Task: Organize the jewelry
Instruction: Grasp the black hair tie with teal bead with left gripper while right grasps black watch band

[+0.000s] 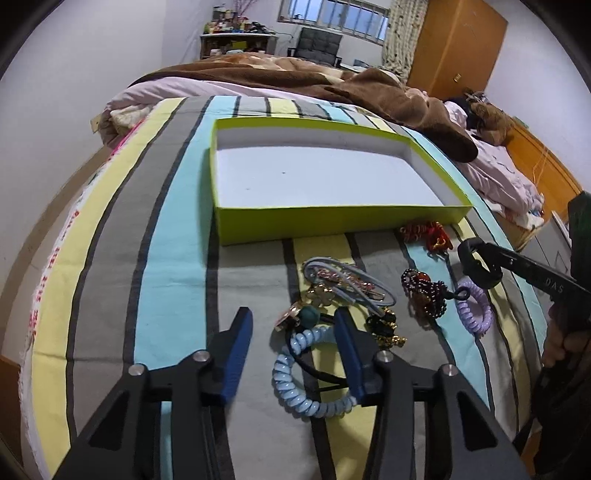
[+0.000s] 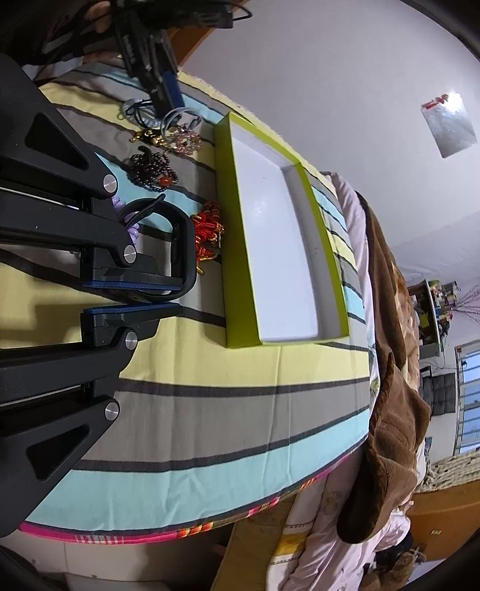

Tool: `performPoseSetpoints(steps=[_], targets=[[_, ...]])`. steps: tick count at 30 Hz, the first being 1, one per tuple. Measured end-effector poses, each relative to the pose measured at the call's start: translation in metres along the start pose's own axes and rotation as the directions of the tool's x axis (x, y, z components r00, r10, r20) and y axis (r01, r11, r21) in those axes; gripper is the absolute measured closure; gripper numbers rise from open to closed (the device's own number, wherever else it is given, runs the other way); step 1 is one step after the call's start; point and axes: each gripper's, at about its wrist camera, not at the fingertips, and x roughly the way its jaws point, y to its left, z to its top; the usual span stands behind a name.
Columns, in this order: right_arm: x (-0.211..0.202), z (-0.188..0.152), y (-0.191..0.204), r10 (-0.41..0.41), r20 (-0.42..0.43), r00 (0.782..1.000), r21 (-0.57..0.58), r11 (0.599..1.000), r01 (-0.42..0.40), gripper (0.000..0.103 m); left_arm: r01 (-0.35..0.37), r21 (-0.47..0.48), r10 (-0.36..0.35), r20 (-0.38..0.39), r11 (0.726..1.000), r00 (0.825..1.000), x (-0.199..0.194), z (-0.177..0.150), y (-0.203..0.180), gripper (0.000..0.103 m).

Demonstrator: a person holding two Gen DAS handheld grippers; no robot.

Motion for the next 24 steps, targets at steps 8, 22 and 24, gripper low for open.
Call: performPoseSetpoints(steps=[8,22,24], targets=[[-0.001,0.000,-0.002,0.004,0.005,1.000,0.021,1.000,-0.004,0.096,-0.011,0.004,0.011,-0.009,1.000,1.000,0.004,0.006,0.000,0.078],[-0.014,-0.003,-0.004,0.013,0.036,0.999,0.042,0.999,-0.015,0.096,-0.004,-0.025,0.005,0.065,1.000,0.998,-0.021,0.008,0.001,0.085],[-0.019,-0.002,-0.002,0.013,0.047,0.999,0.036,0.999,-0.014,0.096,-0.004,-0.023,0.006,0.084,1.000,0.996,-0.027,0.009,0.000,0.085]])
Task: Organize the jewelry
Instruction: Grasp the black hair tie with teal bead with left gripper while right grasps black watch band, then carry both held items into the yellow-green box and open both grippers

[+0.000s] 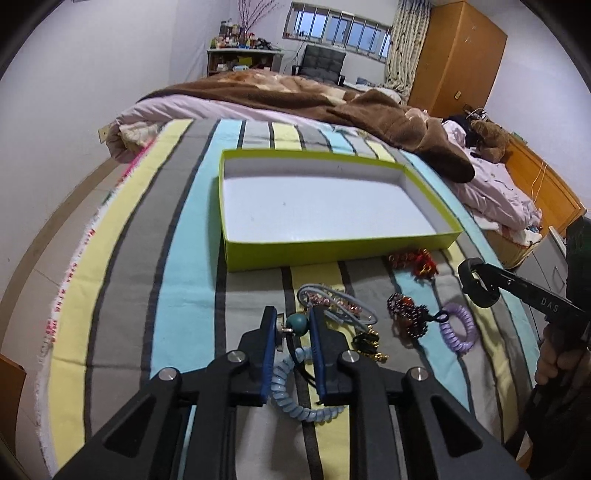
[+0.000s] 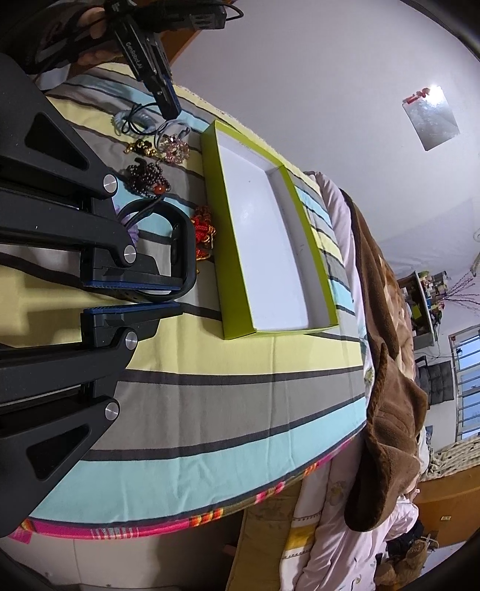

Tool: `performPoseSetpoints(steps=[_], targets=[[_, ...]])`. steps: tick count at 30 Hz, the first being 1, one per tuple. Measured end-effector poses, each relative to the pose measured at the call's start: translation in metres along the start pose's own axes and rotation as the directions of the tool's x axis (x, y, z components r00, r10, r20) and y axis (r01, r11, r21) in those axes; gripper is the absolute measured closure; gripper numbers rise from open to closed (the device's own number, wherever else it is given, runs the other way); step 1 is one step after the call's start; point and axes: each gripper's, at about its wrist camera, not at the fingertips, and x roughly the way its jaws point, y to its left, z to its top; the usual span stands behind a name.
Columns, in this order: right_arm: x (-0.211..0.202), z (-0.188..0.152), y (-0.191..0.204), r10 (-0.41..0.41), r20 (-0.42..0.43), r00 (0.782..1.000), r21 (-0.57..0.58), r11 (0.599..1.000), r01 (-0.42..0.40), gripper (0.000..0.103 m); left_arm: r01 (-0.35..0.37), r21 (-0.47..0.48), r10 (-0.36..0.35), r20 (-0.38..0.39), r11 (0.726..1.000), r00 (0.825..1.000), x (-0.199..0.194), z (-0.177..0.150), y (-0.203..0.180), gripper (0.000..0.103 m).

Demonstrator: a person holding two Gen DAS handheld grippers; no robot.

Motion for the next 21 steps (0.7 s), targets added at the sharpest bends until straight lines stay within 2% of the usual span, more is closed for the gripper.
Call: performPoseSetpoints(steps=[11,21], targets=[[-0.022,0.014,0.014,-0.001,0.060,0.998,-0.023,1.000,0.003,0.096,0.017,-0.016,-0.016,0.081,1.000,0.997,-0.025,0.015,-0.002,0.085],[-0.022,0.041,0.016,-0.038,0.095,0.995,-0.030,0.999,0.041,0.096,0.048,-0.032,-0.044,0.121,0.998,0.992,-0.023,0.051,0.001,0.085]])
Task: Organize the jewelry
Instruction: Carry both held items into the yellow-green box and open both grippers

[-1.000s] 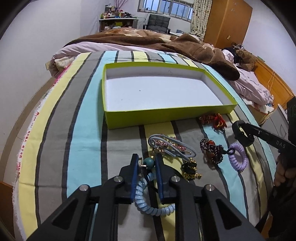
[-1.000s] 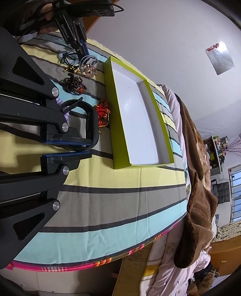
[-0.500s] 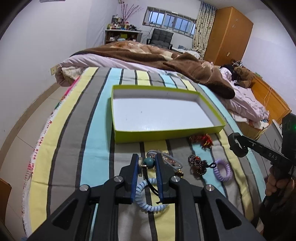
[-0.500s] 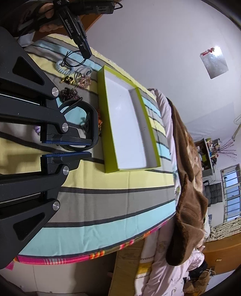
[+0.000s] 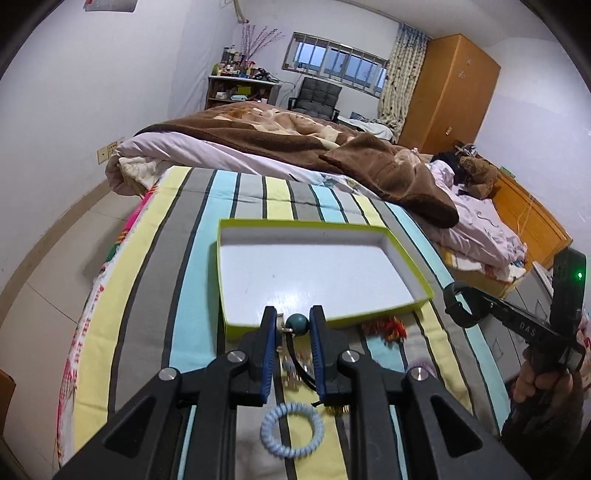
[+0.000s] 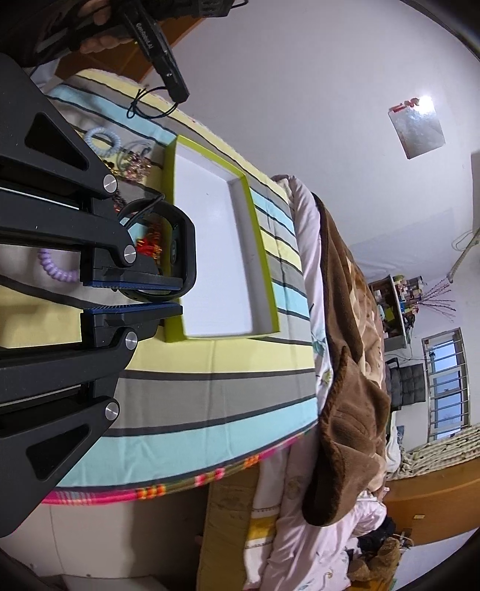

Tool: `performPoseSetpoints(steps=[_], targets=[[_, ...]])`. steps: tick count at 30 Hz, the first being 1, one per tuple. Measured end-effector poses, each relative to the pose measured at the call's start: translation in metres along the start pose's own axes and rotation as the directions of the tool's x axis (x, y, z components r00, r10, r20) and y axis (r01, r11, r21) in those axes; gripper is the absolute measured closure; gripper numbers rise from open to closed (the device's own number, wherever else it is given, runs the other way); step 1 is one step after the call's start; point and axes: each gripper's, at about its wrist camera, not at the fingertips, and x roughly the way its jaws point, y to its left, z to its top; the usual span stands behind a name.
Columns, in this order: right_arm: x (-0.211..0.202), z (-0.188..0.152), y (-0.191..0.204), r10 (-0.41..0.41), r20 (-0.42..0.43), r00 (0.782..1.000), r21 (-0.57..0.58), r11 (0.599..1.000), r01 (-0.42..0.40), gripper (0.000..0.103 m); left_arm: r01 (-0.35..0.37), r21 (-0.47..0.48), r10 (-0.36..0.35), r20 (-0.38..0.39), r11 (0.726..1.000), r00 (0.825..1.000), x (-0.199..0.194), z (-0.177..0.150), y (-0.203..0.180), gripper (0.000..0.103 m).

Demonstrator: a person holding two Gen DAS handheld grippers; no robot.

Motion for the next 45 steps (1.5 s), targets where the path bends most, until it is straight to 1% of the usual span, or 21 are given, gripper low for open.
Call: performPoseSetpoints(steps=[2,4,5,7,11,15,18,22,27,31,33,39,45], targets=[[0.006,0.008,-0.001,-0.010,0.002,1.000,0.002,1.000,0.010,0.096,0.010,0.010,-0.010,0.015,1.000,1.000,0.003,0.007,-0.003,0.085],[0.011,0.015,-0.001,-0.018,0.002,1.000,0.001,1.000,0.018,0.096,0.028,0.003,-0.028,0.012,1.000,1.000,0.012,0.016,-0.002,0.085],[0.016,0.021,-0.001,-0.023,0.001,1.000,-0.004,1.000,0.023,0.096,0.021,-0.003,-0.021,0.012,1.000,1.000,0.015,0.019,-0.001,0.085],[0.023,0.028,0.000,-0.032,-0.005,0.999,-0.011,0.999,0.032,0.096,0.002,0.014,-0.002,0.015,1.000,1.000,0.023,0.027,-0.001,0.085],[0.044,0.043,-0.002,-0.054,-0.022,0.998,-0.018,0.998,0.054,0.096,0.015,-0.007,-0.015,-0.012,1.000,1.000,0.044,0.037,0.004,0.085],[0.069,0.053,-0.005,-0.075,-0.044,0.996,-0.014,0.997,0.074,0.096,0.012,0.006,-0.012,-0.036,1.000,0.999,0.064,0.043,0.004,0.085],[0.085,0.060,-0.007,-0.090,-0.061,0.994,-0.018,0.996,0.089,0.096,0.004,-0.004,-0.004,-0.062,1.000,0.998,0.083,0.047,0.008,0.085],[0.105,0.065,-0.008,-0.102,-0.088,0.991,-0.024,0.995,0.100,0.096,0.003,-0.006,-0.003,-0.091,1.000,0.996,0.102,0.050,0.012,0.085],[0.126,0.066,-0.003,-0.126,-0.111,0.986,-0.061,0.991,0.120,0.096,-0.029,0.017,0.030,-0.114,0.999,0.993,0.121,0.054,0.013,0.085],[0.139,0.067,0.000,-0.123,-0.125,0.985,-0.077,0.991,0.114,0.096,-0.031,0.024,0.033,-0.130,0.999,0.991,0.133,0.056,0.016,0.084],[0.146,0.069,0.000,-0.132,-0.130,0.983,-0.087,0.989,0.121,0.096,-0.044,0.026,0.048,-0.143,0.999,0.989,0.140,0.056,0.017,0.084],[0.156,0.069,0.001,-0.148,-0.139,0.979,-0.104,0.986,0.134,0.096,-0.064,0.033,0.069,-0.175,0.997,0.982,0.151,0.051,0.020,0.084],[0.161,0.068,0.001,-0.151,-0.141,0.978,-0.111,0.985,0.136,0.096,-0.068,0.042,0.075,-0.172,0.997,0.982,0.152,0.052,0.020,0.084]])
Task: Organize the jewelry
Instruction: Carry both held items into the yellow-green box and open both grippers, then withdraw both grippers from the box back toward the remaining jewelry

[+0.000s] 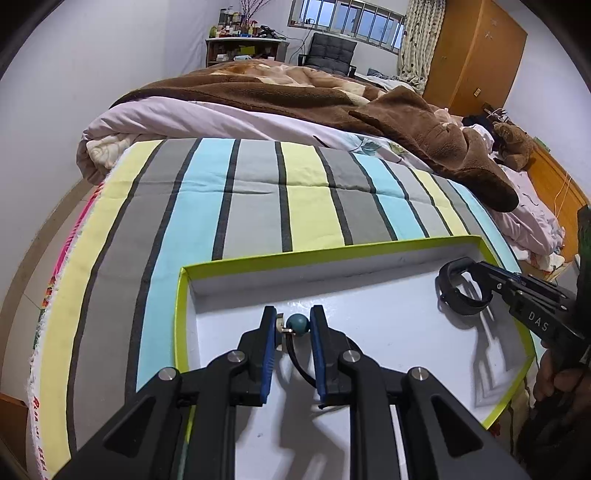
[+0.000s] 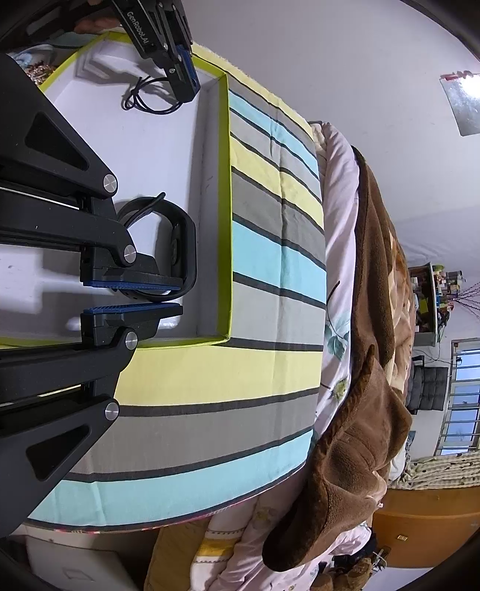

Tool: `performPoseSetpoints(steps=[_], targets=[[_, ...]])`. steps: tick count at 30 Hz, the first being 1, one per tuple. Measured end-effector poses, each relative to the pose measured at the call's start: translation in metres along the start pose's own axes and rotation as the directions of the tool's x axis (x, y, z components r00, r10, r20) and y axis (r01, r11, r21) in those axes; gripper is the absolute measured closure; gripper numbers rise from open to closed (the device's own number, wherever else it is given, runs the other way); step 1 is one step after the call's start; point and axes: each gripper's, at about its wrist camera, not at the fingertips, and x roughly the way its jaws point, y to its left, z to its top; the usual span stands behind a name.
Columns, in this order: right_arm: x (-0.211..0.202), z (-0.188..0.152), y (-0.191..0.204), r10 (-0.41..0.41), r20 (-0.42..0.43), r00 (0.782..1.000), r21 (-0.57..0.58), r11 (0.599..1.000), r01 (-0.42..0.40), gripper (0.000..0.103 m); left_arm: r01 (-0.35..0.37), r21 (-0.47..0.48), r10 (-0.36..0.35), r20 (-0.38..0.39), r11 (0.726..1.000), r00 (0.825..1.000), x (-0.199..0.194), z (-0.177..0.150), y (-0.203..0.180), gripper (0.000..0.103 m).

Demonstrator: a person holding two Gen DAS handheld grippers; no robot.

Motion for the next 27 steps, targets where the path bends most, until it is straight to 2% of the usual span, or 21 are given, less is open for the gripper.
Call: performPoseSetpoints(steps=[2,4,5,13,15,23,25,27], targets=[[0.002,0.000,0.000,0.002,-0.004,1.000,0.002,1.000,-0.002,0.096,-0.006,0.002,0.006,0.002,1.000,1.000,0.000,0.000,0.000,0.083],[0.003,0.000,0.000,0.000,-0.003,1.000,-0.002,1.000,0.000,0.096,-0.007,0.003,0.007,0.003,1.000,1.000,0.000,0.000,-0.001,0.075],[0.003,0.000,0.000,-0.001,-0.004,1.000,-0.002,1.000,0.001,0.096,0.000,0.001,0.000,-0.001,1.000,1.000,0.001,0.000,-0.001,0.067],[0.002,0.000,-0.001,0.019,-0.002,1.000,0.009,1.000,-0.019,0.094,0.008,-0.015,-0.008,0.003,1.000,1.000,-0.001,0.000,0.002,0.065],[0.000,0.000,-0.001,0.028,0.003,1.000,0.011,1.000,-0.028,0.088,0.016,-0.018,-0.016,0.010,1.000,1.000,-0.004,-0.001,0.002,0.061],[-0.023,-0.002,0.001,0.053,0.046,0.998,0.017,0.998,-0.053,0.086,0.048,-0.019,-0.047,0.050,0.999,0.998,-0.028,-0.003,-0.004,0.056],[-0.030,-0.004,0.002,0.060,0.057,0.997,0.017,0.998,-0.061,0.082,0.048,-0.022,-0.046,0.065,0.999,0.997,-0.039,-0.006,-0.005,0.055],[-0.041,-0.007,0.001,0.061,0.071,0.996,0.020,0.998,-0.062,0.068,0.047,-0.024,-0.045,0.076,0.999,0.996,-0.048,-0.009,-0.007,0.054]])
